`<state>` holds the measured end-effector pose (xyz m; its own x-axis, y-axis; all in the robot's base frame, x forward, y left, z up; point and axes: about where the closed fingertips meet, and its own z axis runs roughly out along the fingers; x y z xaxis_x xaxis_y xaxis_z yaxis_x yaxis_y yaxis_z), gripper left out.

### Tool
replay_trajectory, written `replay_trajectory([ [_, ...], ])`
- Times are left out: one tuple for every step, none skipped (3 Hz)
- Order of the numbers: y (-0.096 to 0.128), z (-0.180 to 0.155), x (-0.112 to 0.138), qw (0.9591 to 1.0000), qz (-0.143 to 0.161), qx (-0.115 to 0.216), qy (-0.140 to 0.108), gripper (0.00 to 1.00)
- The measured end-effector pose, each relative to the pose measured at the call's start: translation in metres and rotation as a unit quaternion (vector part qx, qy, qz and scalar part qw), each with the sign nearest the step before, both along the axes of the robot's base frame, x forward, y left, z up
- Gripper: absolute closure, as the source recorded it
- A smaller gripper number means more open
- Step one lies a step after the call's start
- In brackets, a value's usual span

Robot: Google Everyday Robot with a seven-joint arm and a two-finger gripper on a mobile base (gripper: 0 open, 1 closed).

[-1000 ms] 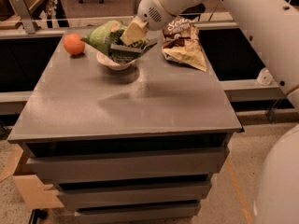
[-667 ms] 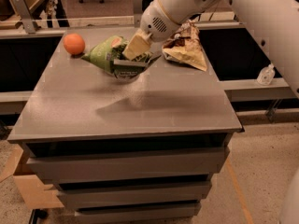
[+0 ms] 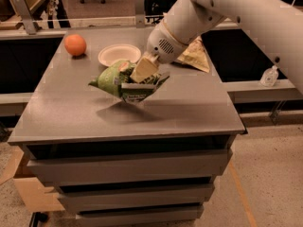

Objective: Pick green jalapeno chip bag from paper bowl and place on counter

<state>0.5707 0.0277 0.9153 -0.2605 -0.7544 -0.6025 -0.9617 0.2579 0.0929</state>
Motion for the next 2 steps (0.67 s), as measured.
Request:
replay_trajectory([
  [-0.0135, -0.0172, -0.0016, 0.9998, -0.017, -0.005, 0.008, 0.83],
  [-0.0116, -0.0183, -0.0022, 0.9998, -0.015, -0.006, 0.009, 0.58],
])
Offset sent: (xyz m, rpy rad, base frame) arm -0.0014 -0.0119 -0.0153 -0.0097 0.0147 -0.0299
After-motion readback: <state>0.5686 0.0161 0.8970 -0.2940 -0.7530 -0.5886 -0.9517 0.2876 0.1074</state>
